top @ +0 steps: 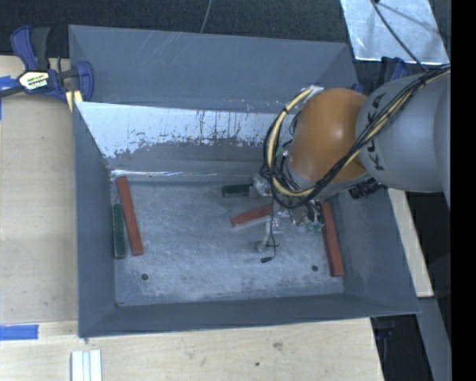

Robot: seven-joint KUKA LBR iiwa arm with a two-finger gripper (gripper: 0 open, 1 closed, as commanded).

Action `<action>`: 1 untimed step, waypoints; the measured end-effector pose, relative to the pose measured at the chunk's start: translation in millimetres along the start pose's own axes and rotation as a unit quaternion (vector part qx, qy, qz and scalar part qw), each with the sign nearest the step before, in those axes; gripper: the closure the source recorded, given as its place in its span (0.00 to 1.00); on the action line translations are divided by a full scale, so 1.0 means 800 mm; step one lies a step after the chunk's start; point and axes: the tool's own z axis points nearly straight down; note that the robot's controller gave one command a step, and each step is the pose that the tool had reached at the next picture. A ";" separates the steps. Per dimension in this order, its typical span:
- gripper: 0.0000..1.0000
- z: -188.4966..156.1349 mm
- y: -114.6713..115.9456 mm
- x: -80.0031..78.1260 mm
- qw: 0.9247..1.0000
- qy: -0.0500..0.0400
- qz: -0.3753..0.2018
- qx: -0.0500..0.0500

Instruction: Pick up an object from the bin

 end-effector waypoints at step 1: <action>1.00 0.006 -0.004 -0.062 1.000 -0.005 0.005 -0.001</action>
Offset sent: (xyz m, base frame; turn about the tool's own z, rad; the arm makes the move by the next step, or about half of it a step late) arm 0.0000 0.0000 0.0000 0.0000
